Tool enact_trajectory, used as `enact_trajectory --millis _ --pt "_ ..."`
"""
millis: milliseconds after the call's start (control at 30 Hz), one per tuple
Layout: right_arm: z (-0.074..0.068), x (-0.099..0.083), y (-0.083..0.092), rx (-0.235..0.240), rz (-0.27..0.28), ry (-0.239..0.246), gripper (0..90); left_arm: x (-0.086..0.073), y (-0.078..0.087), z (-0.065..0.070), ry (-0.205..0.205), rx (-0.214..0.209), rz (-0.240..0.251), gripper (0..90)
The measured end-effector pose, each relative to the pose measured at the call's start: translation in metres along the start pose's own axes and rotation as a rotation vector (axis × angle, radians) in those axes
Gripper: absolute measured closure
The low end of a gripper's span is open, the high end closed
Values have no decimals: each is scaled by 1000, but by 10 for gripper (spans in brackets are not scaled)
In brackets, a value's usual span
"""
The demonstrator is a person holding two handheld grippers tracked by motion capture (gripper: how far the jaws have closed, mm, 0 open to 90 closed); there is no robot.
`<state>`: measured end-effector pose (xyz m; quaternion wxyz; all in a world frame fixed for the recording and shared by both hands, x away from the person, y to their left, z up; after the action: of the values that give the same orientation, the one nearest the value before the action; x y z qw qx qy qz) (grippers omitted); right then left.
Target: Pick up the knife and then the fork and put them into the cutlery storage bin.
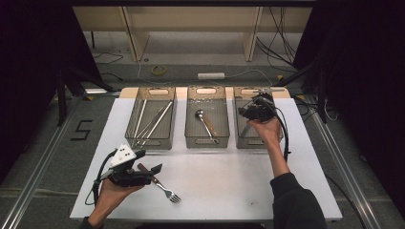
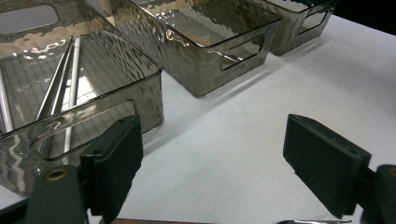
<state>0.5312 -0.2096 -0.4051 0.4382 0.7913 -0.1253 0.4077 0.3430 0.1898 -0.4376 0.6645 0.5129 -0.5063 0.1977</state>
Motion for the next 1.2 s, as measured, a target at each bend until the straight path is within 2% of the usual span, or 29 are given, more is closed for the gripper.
enact_trajectory --millis 167,500,600,767,867,1000,1100,1200 --pt "-21 -11 15 54 12 68 429 1 -1 -1 6 6 -2 195" --pt "-62 -48 48 158 59 173 373 0 -7 -6 6 17 -23 206" --pt "-70 -63 57 190 77 183 362 -1 -12 -9 3 43 -38 211" --pt "-77 -78 65 211 92 182 332 -1 -15 -12 8 45 -55 221" --pt "-82 -87 67 225 91 193 316 -1 -17 -14 26 39 -67 223" --pt "-89 -97 69 248 97 192 298 -1 -20 -17 23 46 -75 237" --pt "-94 -104 71 271 96 192 287 0 -21 -19 31 44 -78 283" --pt "-99 -110 73 280 90 198 280 0 -24 -21 20 53 -95 348"
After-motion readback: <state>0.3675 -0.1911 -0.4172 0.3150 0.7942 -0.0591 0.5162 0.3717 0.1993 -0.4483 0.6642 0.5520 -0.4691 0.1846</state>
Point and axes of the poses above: each handheld gripper's, and its own axes: y roughly backward along the jaws, x roughly out of its top, z roughly to its right, the point moved 2 cm from there along -y, roughly forward along the jaws, and after that the axes turned 13 degrees about x, right-handed, at the moved point
